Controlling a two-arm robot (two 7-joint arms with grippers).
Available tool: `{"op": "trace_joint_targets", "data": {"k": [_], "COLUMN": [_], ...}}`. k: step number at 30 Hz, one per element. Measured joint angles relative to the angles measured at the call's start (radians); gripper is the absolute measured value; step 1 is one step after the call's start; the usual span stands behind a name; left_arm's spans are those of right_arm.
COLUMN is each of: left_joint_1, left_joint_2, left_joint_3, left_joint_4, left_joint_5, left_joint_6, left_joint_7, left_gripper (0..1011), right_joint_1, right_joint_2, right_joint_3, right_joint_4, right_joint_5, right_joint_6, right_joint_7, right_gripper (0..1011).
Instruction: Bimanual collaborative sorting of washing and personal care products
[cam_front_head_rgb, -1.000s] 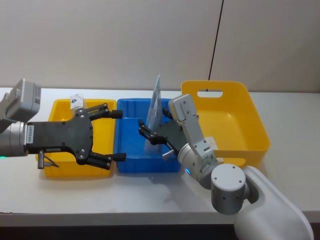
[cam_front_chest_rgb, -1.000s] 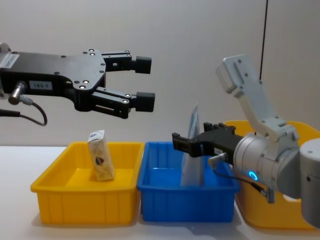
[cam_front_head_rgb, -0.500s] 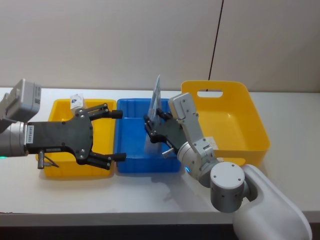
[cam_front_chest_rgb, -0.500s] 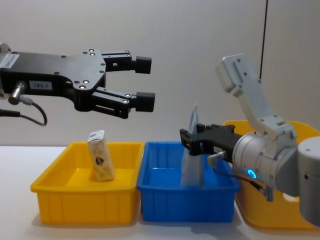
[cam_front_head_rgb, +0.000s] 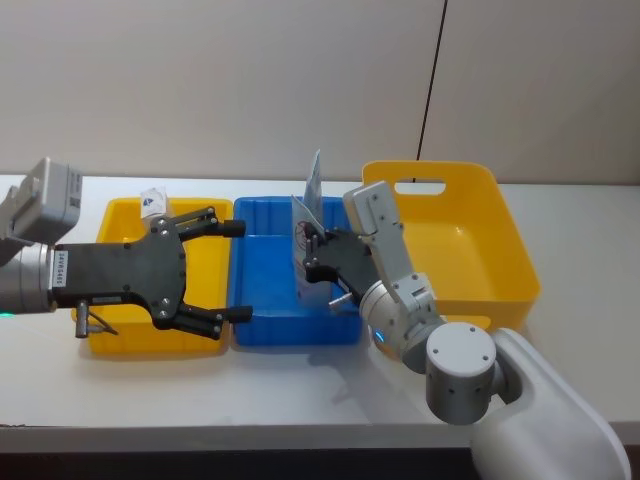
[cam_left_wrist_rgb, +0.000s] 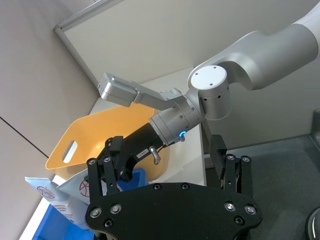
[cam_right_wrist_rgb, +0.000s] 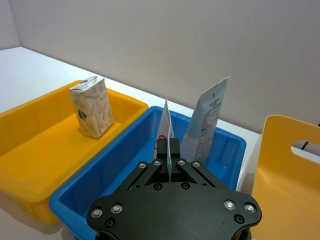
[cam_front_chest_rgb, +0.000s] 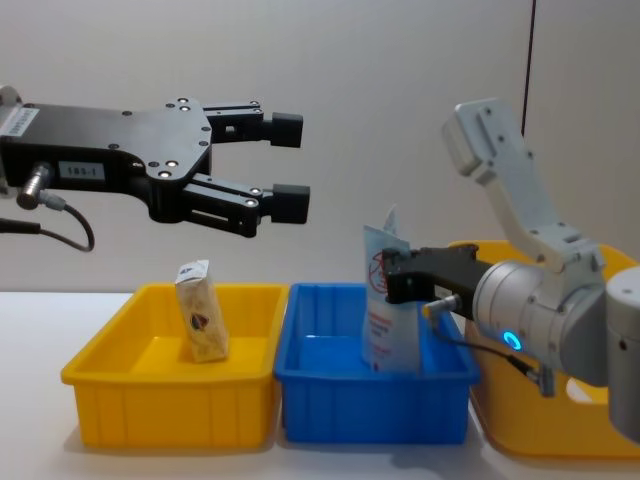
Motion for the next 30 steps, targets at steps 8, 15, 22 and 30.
{"op": "trace_joint_targets", "data": {"k": [8,15,22,30], "left_joint_1": [0.0,0.0,0.0,0.0], "left_joint_2": [0.0,0.0,0.0,0.0], "left_joint_3": [0.0,0.0,0.0,0.0], "left_joint_4": [0.0,0.0,0.0,0.0], "left_joint_5": [0.0,0.0,0.0,0.0], "left_joint_6": [0.0,0.0,0.0,0.0], "left_joint_7": [0.0,0.0,0.0,0.0], "left_gripper": [1001,1001,1001,1001], "right_joint_1": [-0.018,-0.032,-0.041,-0.045], "right_joint_2": [0.008,0.012,0.013,0.013], "right_joint_3": [0.012,0.024,0.041,0.055], "right_joint_4": [-0.033,-0.058,-0.083,-0.122], "right_joint_5": [-0.003,-0.006,-0.003,0.019], "right_joint_6": [0.015,0.021,0.019,0.014], "right_joint_7": [-0.001,-0.007,-0.004,0.026], "right_gripper": [0,0,0,0]}}
